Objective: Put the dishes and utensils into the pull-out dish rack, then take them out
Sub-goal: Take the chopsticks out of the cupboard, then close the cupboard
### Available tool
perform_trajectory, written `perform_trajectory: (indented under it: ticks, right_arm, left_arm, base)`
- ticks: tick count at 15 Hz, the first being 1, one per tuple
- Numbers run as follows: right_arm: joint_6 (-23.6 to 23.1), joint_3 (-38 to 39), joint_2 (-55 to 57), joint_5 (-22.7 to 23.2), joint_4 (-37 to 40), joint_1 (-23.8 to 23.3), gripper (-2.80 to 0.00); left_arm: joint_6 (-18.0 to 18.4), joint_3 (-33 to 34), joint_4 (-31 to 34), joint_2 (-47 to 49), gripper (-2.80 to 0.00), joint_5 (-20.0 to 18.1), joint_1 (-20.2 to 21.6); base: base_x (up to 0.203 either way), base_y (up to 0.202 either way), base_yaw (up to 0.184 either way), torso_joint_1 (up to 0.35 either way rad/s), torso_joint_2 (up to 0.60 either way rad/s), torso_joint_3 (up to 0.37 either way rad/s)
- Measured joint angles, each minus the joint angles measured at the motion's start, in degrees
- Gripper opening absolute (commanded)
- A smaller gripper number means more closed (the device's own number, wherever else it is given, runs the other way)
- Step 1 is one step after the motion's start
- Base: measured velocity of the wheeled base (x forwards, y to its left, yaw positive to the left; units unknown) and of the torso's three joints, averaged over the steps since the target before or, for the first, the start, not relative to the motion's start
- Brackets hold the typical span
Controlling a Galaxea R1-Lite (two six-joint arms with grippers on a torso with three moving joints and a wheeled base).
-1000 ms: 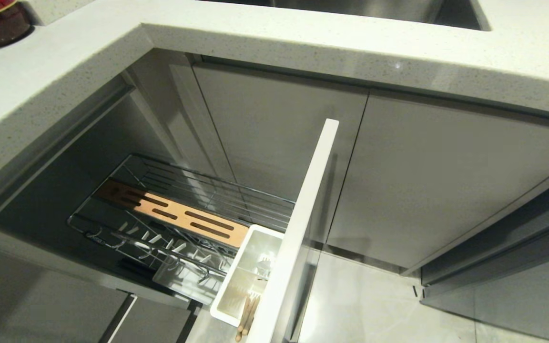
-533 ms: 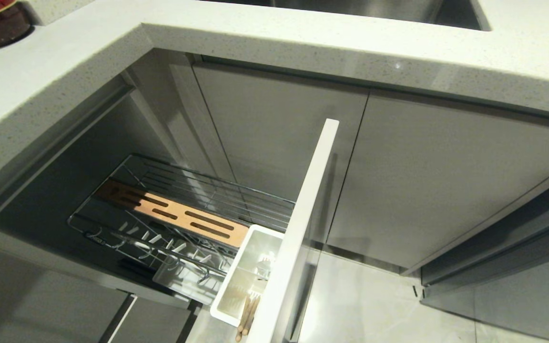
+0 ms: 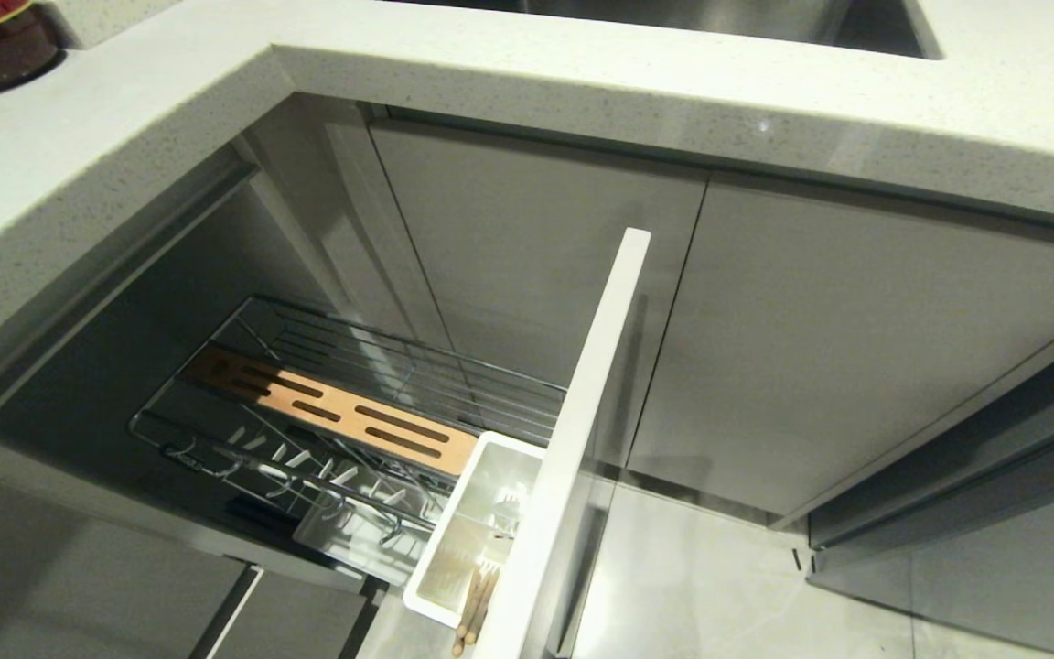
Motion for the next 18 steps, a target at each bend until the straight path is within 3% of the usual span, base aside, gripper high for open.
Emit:
perform_trajectory:
  ticks: [5,6,18]
  right_arm:
    - [0.0,0.0,0.0,0.0,0.0,0.0,-2.8]
    - [0.0,0.0,0.0,0.0,0.0,0.0,-2.8]
    - [0.0,0.0,0.0,0.0,0.0,0.0,-2.8]
  left_arm:
    - [0.0,-0.5,-0.1,0.0,-2.8,0.1,0.1]
    - [0.0,-0.5,-0.1,-0.1,0.0,0.2,0.1]
    - [-0.1,-0.6,-0.3,-0.6,0.0,0.7,0.5]
  base:
    - [0.0,0.0,0.0,0.0,0.0,0.0]
    - [0.0,0.0,0.0,0.0,0.0,0.0]
    - [0.0,0.0,0.0,0.0,0.0,0.0]
